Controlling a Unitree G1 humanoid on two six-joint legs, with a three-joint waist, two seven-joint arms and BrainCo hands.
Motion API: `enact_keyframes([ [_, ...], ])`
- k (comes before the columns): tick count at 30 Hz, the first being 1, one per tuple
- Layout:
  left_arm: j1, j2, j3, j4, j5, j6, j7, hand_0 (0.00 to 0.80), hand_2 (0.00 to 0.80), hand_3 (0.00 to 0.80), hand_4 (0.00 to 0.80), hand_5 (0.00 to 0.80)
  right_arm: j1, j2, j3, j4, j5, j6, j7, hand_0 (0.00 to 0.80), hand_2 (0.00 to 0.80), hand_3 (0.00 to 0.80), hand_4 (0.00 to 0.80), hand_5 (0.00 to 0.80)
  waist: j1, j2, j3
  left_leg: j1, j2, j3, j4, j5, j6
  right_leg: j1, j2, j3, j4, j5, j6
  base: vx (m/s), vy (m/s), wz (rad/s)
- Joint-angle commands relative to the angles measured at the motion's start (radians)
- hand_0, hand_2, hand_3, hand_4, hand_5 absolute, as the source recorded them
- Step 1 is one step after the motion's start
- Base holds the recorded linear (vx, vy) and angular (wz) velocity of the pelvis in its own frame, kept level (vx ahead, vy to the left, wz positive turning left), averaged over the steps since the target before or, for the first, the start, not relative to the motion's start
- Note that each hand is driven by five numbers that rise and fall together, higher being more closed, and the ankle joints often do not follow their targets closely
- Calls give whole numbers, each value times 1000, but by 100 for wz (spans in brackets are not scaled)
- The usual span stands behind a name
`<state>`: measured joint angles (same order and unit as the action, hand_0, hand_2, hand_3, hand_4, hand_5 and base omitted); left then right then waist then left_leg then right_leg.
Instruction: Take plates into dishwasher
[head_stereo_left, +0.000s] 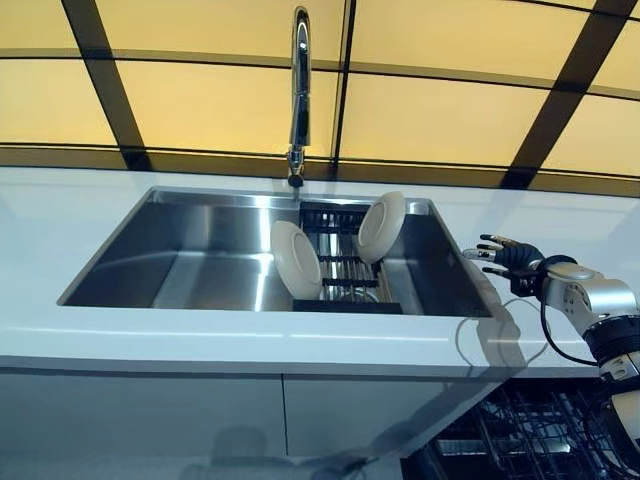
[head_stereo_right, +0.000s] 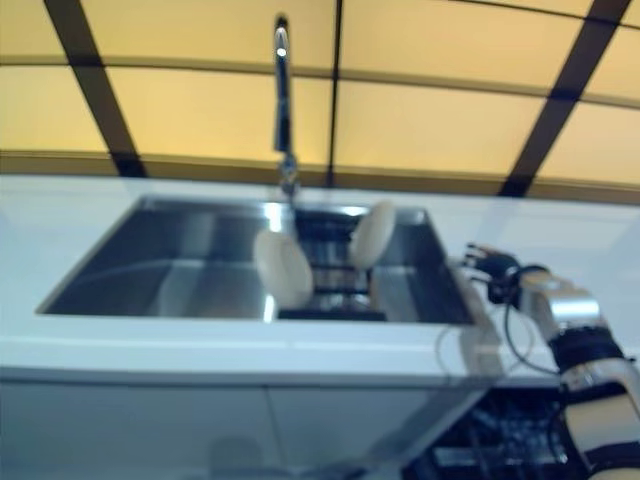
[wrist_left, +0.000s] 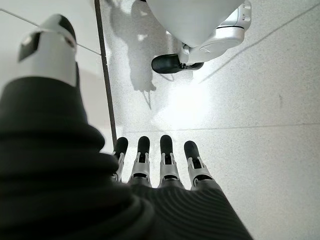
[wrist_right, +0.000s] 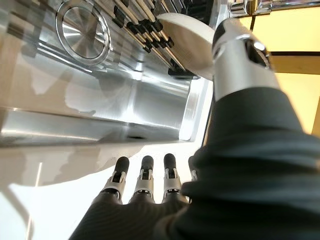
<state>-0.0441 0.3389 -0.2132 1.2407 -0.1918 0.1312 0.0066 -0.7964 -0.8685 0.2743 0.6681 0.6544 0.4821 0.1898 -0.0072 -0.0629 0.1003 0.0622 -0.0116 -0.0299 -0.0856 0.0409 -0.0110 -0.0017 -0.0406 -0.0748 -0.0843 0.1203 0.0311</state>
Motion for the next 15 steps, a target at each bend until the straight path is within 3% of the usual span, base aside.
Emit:
enact_keyframes([
  [1,-12,18,-31,54,-7,-13,-3,0,0,0,0,0,-99,7,31,-9,27,-6,-15,0,0,0,0,0,26,-32,-47,-9,-12,24,-2,-23,-1,-2,-46,17,27,6,85,31,2,-2],
  [15,20,14,-50,65,11,-9,-3,0,0,0,0,0,-185,16,79,38,28,14,-35,0,0,0,0,0,58,-43,-26,-24,2,20,-2,-17,-9,0,-44,-3,12,5,85,19,-10,0],
])
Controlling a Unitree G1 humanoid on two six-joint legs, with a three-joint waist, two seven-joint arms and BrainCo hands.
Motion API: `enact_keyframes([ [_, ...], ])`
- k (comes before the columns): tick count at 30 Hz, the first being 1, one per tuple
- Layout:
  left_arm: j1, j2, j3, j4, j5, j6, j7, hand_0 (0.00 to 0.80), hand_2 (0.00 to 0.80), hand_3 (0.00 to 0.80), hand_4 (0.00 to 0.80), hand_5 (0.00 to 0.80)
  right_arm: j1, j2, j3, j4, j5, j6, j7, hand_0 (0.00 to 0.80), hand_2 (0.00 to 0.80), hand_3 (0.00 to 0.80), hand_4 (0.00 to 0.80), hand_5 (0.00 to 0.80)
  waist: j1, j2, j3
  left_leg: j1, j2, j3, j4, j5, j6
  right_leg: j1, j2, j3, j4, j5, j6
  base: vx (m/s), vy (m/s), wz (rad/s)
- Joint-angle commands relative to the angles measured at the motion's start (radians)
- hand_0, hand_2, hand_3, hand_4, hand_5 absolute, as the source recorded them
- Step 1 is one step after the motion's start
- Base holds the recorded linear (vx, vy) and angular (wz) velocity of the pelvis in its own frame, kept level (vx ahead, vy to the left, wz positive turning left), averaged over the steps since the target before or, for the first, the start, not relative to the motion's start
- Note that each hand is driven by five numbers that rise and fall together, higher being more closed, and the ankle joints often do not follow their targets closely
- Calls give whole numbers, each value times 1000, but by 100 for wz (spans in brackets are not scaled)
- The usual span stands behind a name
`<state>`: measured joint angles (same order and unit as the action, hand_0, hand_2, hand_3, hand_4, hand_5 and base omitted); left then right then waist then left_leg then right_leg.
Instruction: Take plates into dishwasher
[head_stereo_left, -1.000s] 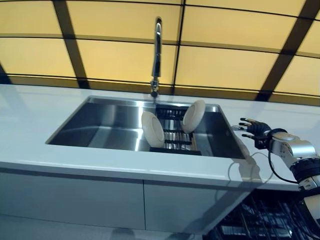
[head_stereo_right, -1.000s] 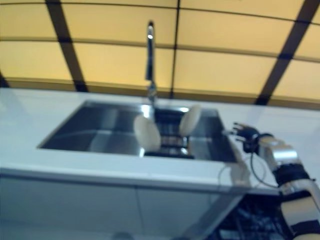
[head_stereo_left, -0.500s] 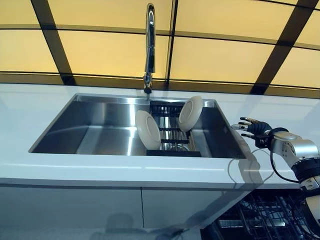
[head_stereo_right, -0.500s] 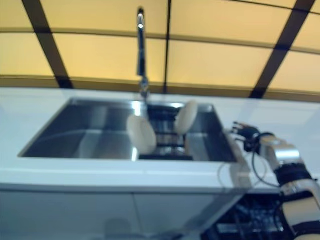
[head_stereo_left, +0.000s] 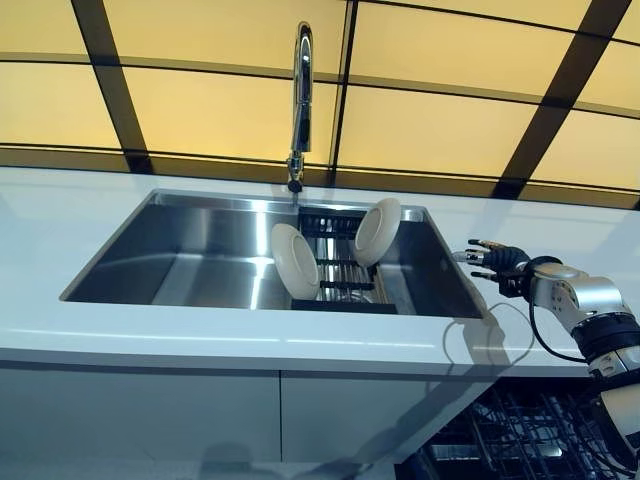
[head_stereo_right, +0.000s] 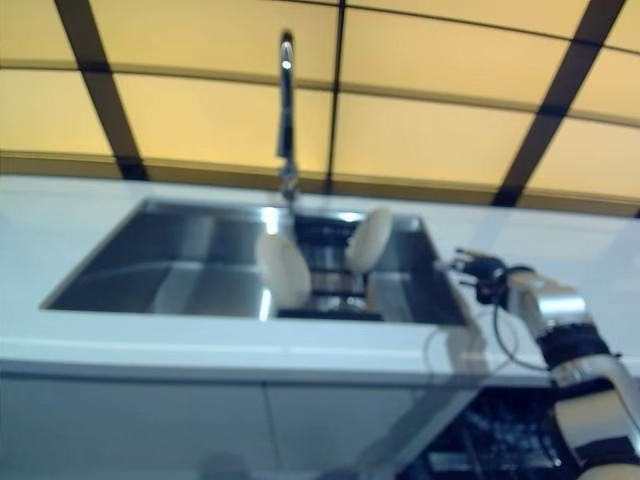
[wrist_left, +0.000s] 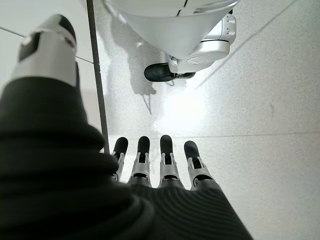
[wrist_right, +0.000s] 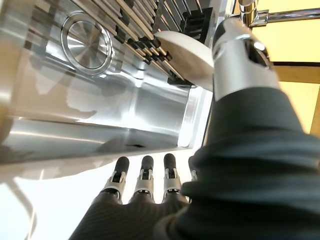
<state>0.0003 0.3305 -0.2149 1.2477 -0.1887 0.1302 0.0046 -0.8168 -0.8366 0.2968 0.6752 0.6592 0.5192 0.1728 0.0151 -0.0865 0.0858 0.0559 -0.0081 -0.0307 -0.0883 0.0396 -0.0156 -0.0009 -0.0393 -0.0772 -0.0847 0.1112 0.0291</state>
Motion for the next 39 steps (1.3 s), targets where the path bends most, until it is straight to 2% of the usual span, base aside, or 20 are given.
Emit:
enact_keyframes([
  [1,-24,22,-50,58,10,-7,-1,0,0,0,0,0,-172,-18,61,33,25,-21,-20,0,0,0,0,0,37,-20,-10,-20,-1,20,1,-15,-5,0,-45,-3,12,14,87,36,-21,8],
  [24,-14,6,-90,49,-4,-20,15,0,0,0,0,0,-297,37,140,-19,94,44,-152,0,0,0,0,0,60,-18,37,-60,4,9,1,1,-19,-21,-44,-20,-1,14,81,12,-3,3],
  [39,-27,4,-104,45,-26,-31,23,0,0,0,0,0,-330,53,162,-15,100,42,-181,0,0,0,0,0,63,-10,77,-84,5,9,1,8,-24,-41,-44,-23,-3,16,78,-5,-1,0],
])
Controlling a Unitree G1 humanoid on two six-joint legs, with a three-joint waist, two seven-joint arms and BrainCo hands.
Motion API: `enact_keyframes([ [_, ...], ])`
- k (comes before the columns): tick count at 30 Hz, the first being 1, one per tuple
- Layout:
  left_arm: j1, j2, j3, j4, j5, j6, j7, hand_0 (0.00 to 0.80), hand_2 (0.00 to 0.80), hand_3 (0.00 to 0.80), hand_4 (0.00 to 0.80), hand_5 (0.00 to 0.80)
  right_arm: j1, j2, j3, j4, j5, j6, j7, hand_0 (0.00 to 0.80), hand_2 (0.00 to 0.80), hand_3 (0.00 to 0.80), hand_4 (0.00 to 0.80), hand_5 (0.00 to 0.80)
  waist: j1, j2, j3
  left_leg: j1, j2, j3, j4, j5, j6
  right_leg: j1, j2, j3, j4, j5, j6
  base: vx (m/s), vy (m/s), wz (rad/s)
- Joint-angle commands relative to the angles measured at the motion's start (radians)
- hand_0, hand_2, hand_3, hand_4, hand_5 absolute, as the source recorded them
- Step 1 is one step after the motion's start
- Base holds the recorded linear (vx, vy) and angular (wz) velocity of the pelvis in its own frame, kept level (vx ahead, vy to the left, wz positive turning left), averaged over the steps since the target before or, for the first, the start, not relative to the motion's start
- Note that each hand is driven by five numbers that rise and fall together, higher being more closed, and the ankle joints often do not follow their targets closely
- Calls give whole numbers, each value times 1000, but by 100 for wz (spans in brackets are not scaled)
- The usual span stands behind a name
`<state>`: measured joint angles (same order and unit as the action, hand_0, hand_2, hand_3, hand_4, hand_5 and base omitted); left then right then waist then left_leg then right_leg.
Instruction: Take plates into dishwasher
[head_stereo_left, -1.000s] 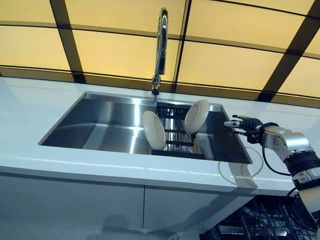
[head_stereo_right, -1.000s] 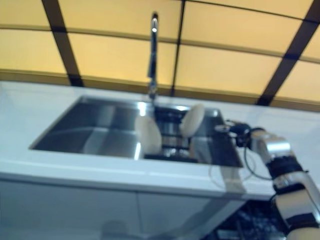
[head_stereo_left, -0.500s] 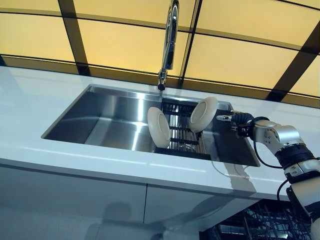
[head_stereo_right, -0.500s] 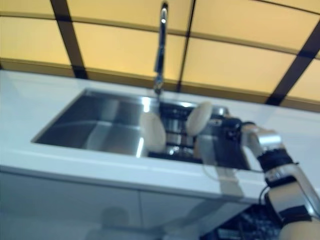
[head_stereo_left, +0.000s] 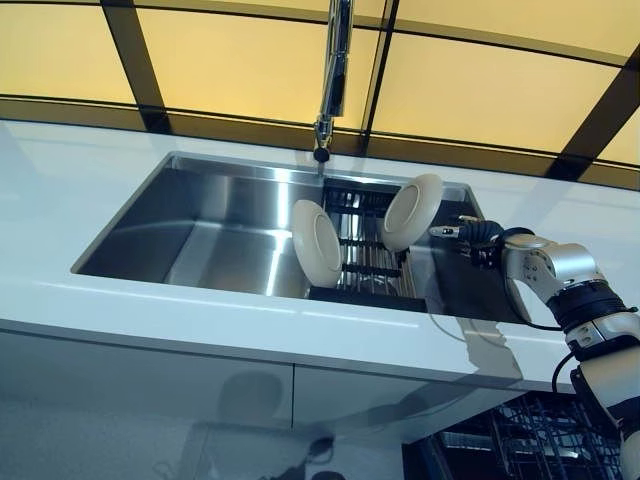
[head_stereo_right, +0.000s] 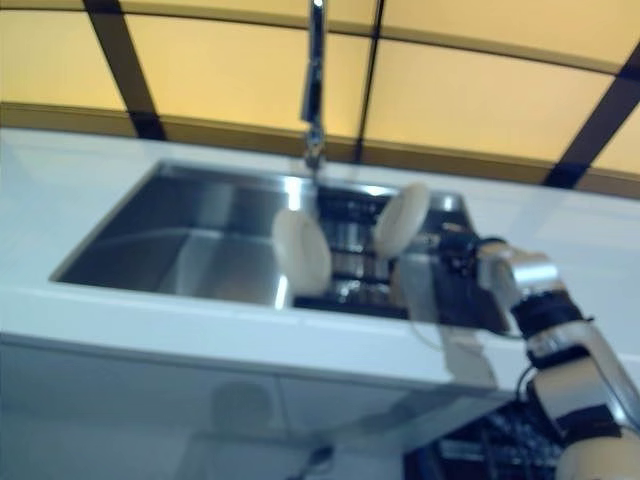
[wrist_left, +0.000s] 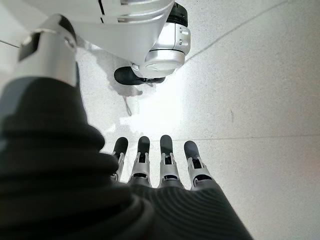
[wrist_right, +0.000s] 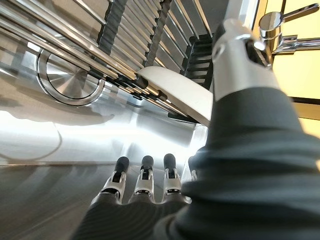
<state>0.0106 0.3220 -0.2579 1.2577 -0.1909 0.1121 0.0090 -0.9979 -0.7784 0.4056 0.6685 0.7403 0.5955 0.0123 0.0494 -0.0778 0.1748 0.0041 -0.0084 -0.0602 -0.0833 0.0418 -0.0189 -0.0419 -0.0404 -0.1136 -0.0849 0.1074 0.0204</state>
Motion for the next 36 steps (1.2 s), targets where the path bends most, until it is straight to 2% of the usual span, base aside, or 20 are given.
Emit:
enact_keyframes([
  [1,-37,14,-61,33,-25,-13,17,0,0,0,0,0,-151,-6,54,-10,19,-32,-21,0,0,0,0,0,29,-18,-11,-32,5,39,-4,6,-21,0,-43,13,-2,19,87,0,0,0],
  [20,-29,11,-67,32,-27,-8,23,0,0,0,0,0,-180,-6,65,-20,28,-27,-29,0,0,0,0,0,36,-25,-18,-19,5,37,-4,1,-24,17,-48,6,-2,12,87,0,0,0],
  [27,-22,9,-65,30,-30,-14,30,0,0,0,0,0,-181,4,69,-18,24,1,-33,0,0,0,0,0,40,-28,-17,-17,4,35,-4,0,-22,18,-48,6,-2,12,86,0,0,0],
  [36,-23,14,-75,23,-38,-21,32,0,0,0,0,0,-190,13,83,24,27,-9,-33,0,0,0,0,0,48,-24,-1,-21,3,31,-4,1,-21,15,-48,1,-2,13,85,0,0,0],
])
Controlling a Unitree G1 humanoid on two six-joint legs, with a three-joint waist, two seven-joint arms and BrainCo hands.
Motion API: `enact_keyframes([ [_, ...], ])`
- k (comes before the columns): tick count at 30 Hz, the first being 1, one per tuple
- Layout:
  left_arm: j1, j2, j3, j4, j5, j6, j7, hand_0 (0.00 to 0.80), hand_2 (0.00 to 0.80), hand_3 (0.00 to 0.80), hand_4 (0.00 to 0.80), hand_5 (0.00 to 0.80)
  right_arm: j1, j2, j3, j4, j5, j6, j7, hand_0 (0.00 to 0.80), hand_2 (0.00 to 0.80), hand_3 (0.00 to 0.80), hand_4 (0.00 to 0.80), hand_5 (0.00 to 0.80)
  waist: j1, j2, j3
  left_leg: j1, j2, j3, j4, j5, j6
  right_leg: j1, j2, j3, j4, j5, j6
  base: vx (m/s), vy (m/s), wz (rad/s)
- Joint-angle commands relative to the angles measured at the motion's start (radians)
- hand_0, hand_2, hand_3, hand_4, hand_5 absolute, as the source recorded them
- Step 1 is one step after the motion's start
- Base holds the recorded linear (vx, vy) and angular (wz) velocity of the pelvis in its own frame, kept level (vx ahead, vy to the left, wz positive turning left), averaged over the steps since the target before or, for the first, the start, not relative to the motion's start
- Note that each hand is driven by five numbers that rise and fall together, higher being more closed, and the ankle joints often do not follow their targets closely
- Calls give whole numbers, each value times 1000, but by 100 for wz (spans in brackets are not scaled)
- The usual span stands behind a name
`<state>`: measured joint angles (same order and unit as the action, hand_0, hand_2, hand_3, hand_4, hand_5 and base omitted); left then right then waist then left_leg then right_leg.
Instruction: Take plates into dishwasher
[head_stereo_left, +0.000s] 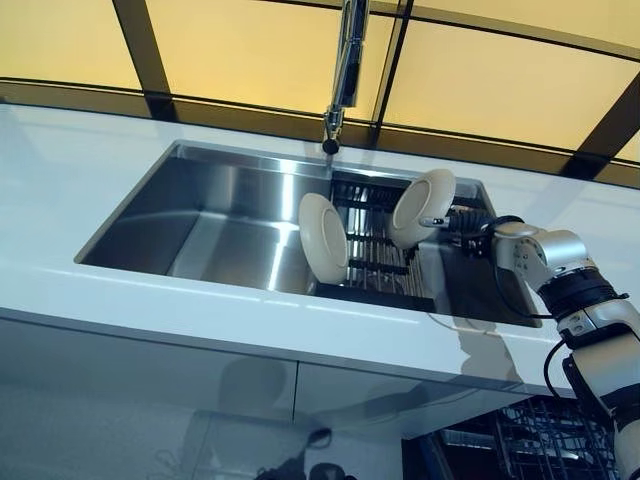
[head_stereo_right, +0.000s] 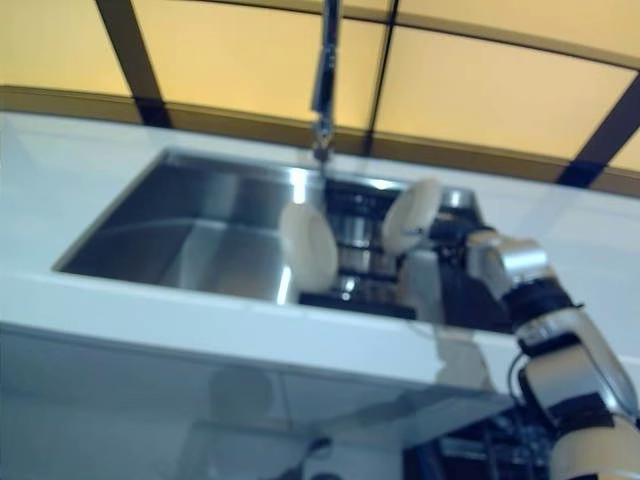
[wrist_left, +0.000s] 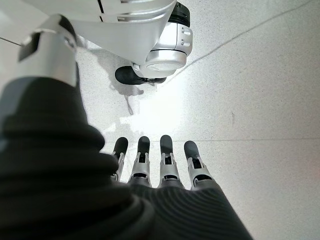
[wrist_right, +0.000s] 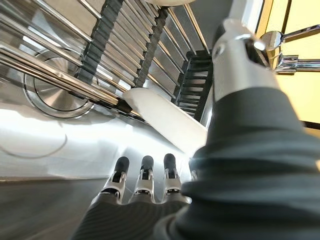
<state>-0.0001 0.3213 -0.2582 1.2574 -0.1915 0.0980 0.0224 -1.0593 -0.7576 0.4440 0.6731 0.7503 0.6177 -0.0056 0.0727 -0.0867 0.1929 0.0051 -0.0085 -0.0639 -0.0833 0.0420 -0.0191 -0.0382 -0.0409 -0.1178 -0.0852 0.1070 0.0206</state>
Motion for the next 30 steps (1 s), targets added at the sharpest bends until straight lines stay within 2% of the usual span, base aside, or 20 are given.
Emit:
enact_keyframes([
  [1,-12,15,-77,22,-40,-7,19,0,0,0,0,0,-131,-8,47,22,17,-32,-15,0,0,0,0,0,25,-15,-17,-24,3,34,-4,1,-21,11,-48,5,-2,14,85,0,0,0],
  [22,-10,18,-93,3,-85,-27,19,0,0,0,0,0,-179,-25,62,79,12,-57,-40,0,0,0,0,0,37,-4,26,-53,4,22,-4,10,-22,-13,-50,-2,0,16,83,2,0,0],
  [30,-6,17,-113,3,-101,-23,20,0,0,0,0,0,-242,-33,83,180,-8,-101,-34,0,0,0,0,0,53,3,27,-62,1,12,-4,14,-23,-18,-52,-11,-2,15,80,1,-1,5],
])
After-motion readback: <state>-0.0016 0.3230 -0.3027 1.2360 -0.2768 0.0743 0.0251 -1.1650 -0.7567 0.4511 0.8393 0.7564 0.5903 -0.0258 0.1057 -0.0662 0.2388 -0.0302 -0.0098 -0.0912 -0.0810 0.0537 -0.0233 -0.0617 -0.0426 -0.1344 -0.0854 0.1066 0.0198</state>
